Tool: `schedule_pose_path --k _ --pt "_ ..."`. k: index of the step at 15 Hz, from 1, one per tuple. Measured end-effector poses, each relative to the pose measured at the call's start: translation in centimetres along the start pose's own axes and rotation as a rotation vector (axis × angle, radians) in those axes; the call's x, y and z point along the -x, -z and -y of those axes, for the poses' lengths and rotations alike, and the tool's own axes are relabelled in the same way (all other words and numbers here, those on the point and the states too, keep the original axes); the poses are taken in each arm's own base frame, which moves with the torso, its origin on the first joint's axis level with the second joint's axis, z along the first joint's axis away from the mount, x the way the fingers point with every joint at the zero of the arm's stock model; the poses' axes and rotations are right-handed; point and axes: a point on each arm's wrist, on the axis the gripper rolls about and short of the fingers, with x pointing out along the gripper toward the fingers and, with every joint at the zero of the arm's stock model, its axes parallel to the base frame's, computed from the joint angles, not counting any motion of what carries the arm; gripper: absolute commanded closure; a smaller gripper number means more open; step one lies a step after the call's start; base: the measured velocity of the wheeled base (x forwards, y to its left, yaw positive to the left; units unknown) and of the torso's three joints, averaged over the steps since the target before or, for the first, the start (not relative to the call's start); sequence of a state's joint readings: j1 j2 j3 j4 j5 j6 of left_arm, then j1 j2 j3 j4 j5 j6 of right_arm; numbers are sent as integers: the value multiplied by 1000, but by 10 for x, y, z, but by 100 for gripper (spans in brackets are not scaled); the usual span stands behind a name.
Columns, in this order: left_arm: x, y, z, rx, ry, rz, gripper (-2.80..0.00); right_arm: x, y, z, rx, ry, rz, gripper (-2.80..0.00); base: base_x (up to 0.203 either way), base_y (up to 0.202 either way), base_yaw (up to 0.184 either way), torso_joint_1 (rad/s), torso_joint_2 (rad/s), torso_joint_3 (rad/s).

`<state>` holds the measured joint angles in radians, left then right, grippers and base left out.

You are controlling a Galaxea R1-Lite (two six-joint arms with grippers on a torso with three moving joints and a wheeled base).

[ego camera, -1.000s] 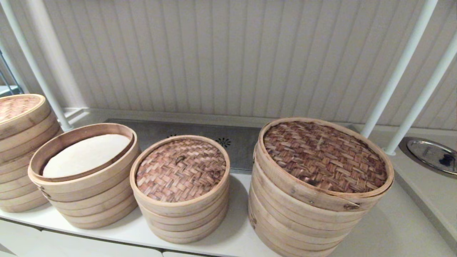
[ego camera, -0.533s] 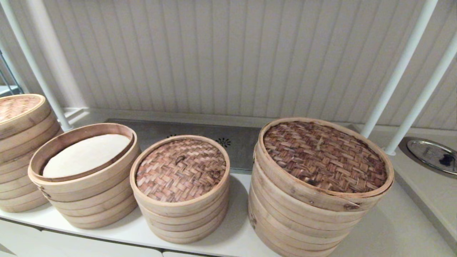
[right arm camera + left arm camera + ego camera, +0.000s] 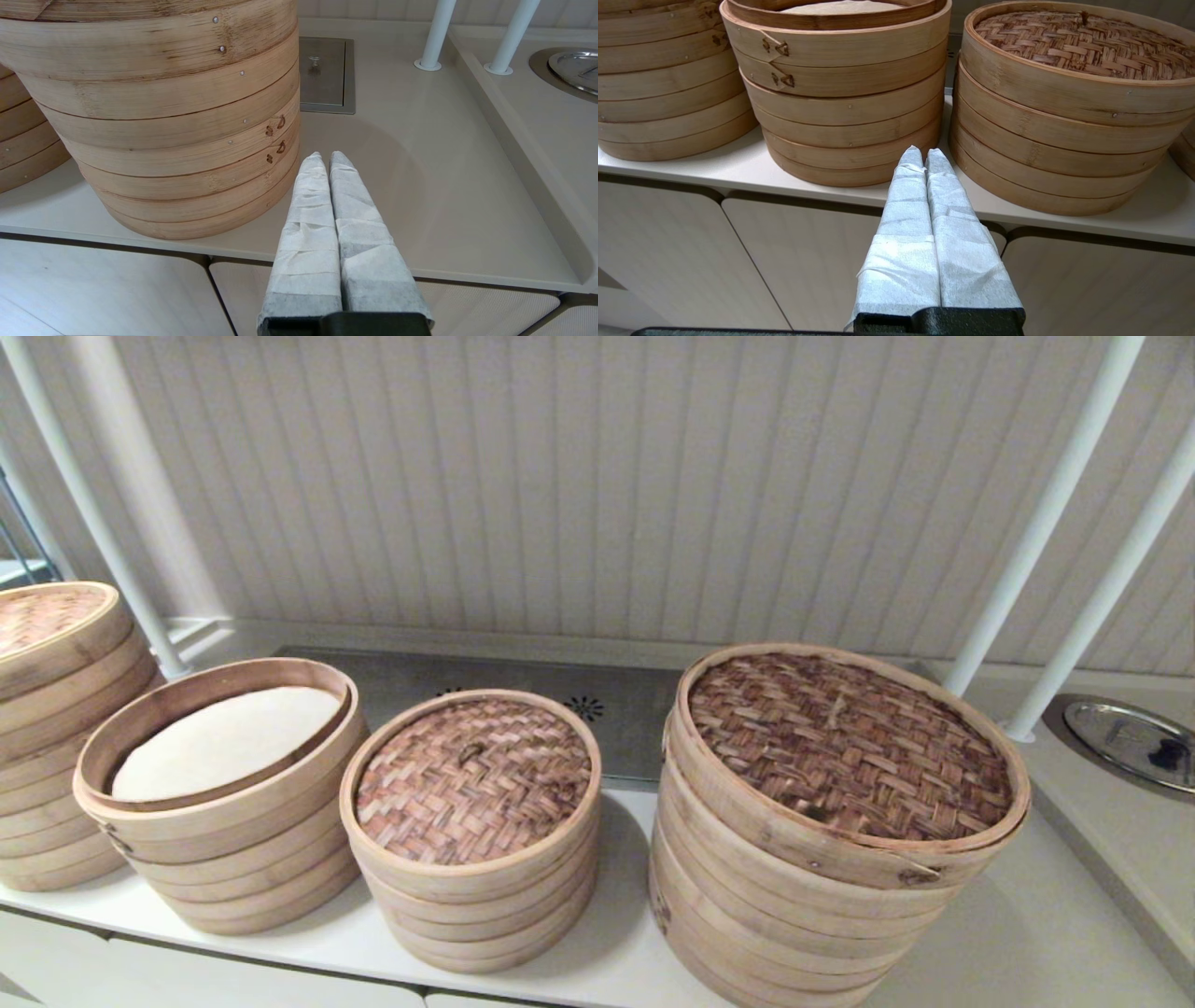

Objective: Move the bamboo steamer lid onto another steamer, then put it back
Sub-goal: Pick up the steamer

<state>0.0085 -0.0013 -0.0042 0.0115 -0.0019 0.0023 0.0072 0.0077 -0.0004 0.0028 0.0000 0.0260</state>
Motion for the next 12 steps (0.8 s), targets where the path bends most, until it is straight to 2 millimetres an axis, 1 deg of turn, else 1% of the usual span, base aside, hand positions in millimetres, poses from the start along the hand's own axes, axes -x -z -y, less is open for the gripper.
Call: schedule_pose_path --k 3,6,7,9,12 --pt "0 0 0 -27 -1 -8 0 0 0 0 0 0 -1 0 0 0 0 0 0 0" --pt "2 -5 0 -16 12 -33 0 0 0 0 0 0 0 0 0 0 0 0 0 0" --pt "6 -20 0 0 20 -2 0 0 0 0 0 0 0 0 0 0 0 0 0 0" --pt "13 -59 1 29 45 57 0 0 0 0 0 0 0 0 0 0 0 0 0 0" --pt "14 -129 1 100 69 125 0 0 0 0 0 0 0 0 0 0 0 0 0 0"
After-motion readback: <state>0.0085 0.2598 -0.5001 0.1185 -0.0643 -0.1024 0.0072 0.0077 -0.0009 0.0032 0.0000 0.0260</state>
